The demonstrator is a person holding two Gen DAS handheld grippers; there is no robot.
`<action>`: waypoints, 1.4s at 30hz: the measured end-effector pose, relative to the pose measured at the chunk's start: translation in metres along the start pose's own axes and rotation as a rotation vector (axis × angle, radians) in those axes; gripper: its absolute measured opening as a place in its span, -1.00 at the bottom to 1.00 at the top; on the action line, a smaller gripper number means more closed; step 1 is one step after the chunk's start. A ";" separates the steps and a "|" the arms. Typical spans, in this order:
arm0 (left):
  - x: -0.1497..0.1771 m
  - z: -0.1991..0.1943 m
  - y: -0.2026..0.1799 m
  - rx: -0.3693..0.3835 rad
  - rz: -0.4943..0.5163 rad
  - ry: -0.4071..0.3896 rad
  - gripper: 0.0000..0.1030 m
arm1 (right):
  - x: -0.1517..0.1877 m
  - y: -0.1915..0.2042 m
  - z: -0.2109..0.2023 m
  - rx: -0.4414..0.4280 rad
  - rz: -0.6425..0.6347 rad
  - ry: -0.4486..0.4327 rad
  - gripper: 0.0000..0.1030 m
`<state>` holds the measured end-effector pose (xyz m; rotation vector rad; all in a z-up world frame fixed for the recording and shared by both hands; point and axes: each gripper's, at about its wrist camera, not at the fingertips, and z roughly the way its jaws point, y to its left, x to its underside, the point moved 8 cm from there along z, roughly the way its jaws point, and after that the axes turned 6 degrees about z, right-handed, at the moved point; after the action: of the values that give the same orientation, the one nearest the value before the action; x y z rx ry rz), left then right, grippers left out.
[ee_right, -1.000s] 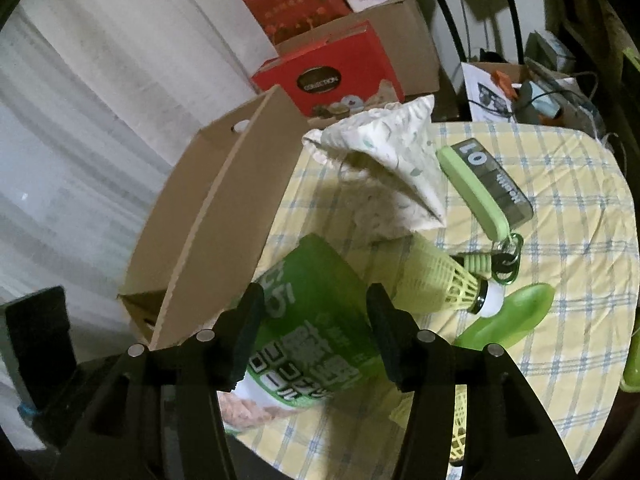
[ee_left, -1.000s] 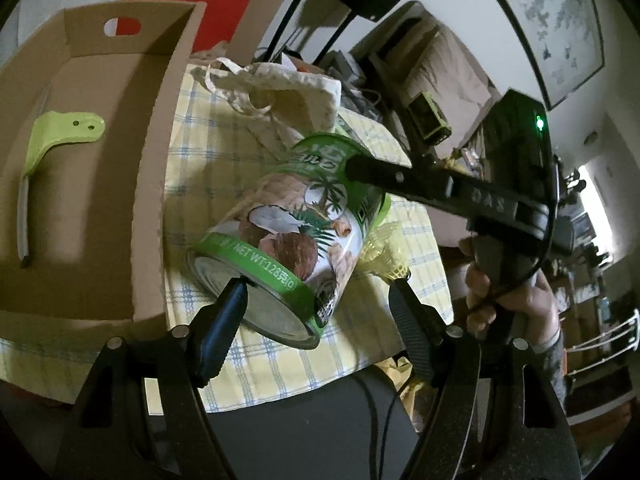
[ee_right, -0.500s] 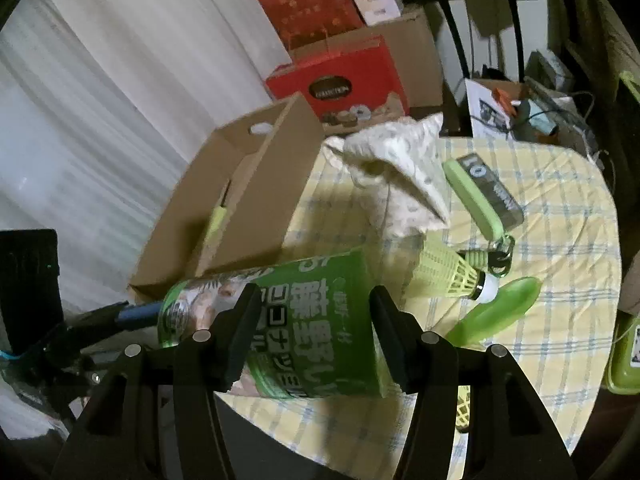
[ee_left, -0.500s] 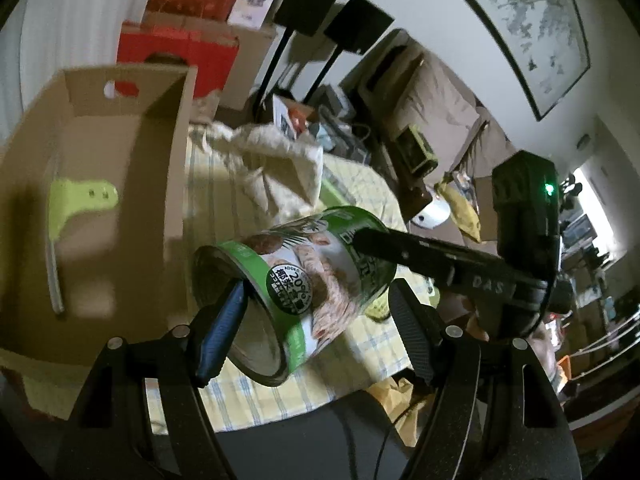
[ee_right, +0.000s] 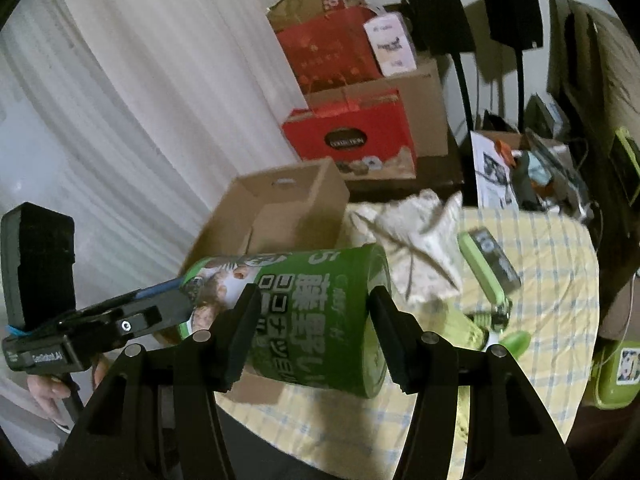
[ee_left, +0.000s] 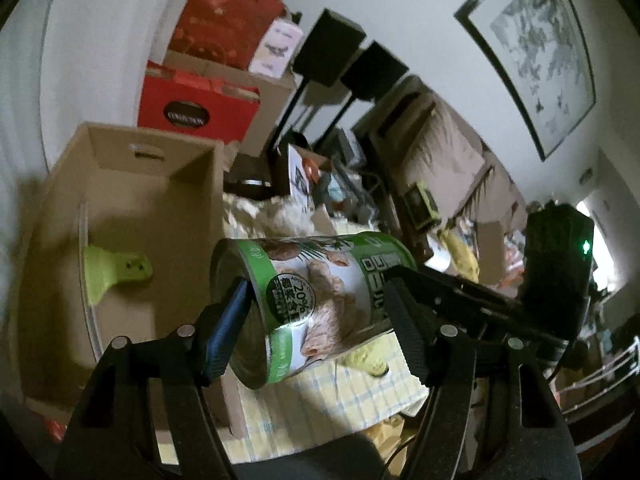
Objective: Organize objects
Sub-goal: 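Lift the green canister with both tools and carry it over the box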
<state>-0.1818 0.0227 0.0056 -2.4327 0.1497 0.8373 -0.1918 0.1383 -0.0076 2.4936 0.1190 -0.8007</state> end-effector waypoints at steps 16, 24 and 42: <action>-0.073 -0.010 0.102 -0.144 -0.090 -0.031 0.27 | -0.061 0.061 0.076 -0.045 -0.030 0.012 0.14; -0.091 0.009 0.156 -0.241 -0.096 -0.011 0.27 | -0.063 0.087 0.133 -0.034 -0.063 0.028 0.14; -0.092 0.070 0.218 -0.235 -0.122 0.059 0.27 | -0.073 0.074 0.214 0.024 -0.046 0.088 0.14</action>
<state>-0.3532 -0.1293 -0.0877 -2.6553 -0.0795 0.7661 -0.3462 -0.0276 -0.0817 2.5574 0.1996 -0.7152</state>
